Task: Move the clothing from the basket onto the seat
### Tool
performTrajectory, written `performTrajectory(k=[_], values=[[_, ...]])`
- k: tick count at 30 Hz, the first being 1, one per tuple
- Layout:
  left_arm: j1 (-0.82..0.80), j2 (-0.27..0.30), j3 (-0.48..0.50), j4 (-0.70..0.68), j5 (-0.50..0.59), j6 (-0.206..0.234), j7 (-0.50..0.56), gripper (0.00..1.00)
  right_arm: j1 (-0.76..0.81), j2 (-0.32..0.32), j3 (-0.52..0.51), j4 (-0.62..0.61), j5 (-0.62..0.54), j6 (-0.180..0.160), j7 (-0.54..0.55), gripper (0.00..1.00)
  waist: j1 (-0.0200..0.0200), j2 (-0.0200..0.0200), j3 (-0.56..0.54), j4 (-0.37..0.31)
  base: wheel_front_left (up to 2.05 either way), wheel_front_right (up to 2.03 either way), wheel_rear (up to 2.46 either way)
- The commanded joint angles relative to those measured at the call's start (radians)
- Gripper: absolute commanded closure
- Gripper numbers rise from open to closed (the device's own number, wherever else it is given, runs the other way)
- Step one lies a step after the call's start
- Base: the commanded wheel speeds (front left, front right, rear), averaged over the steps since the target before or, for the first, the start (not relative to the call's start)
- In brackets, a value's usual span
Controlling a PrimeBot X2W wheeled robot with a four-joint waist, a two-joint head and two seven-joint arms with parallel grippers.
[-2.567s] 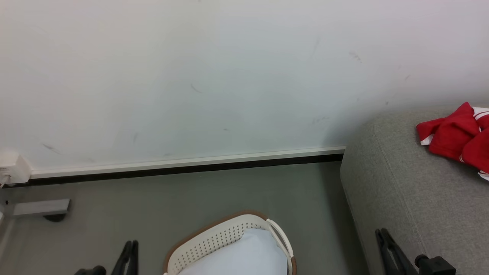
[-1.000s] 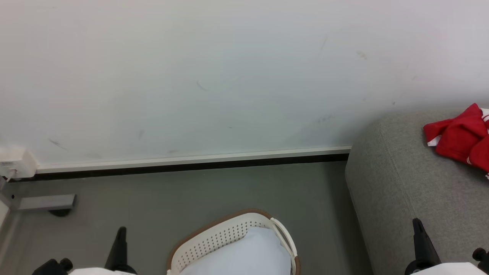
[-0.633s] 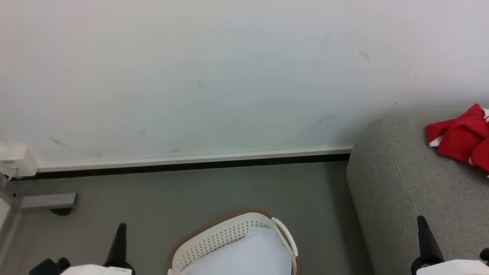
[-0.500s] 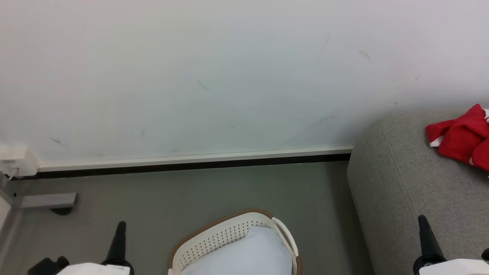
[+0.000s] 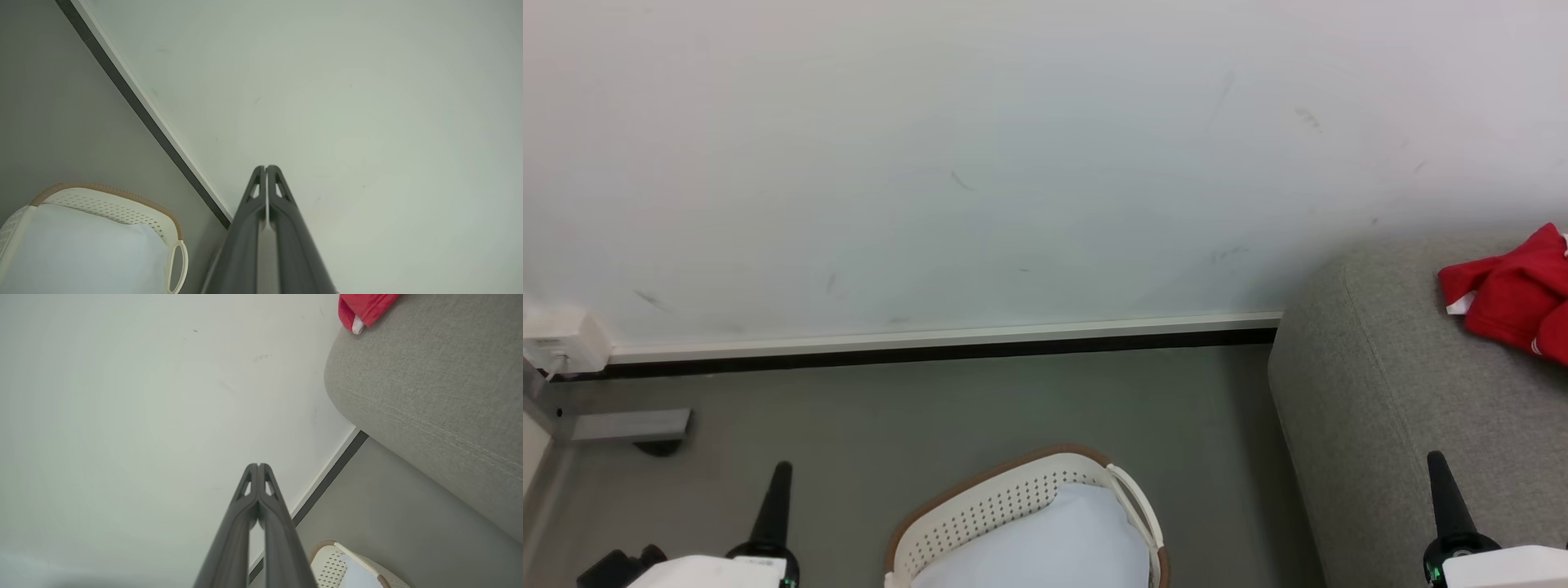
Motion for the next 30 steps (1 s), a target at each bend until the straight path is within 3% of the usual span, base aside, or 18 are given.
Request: performTrajectory(k=[1, 30], values=[[-0.021, 0.000, 0.009, -0.011, -0.034, -0.005, 0.008, 1.00, -0.022, -0.009, -0.006, -0.012, 0.030, -0.002, 0.007, 1.00, -0.0001, 0.0000, 0.000, 0.001, 0.00, 0.00, 0.00], [-0.040, -0.013, 0.039, -0.029, -0.252, -0.018, 0.071, 1.00, -0.032, -0.022, -0.028, -0.031, 0.273, -0.002, 0.058, 1.00, -0.0001, 0.0000, 0.004, 0.013, 0.00, 0.00, 0.00]])
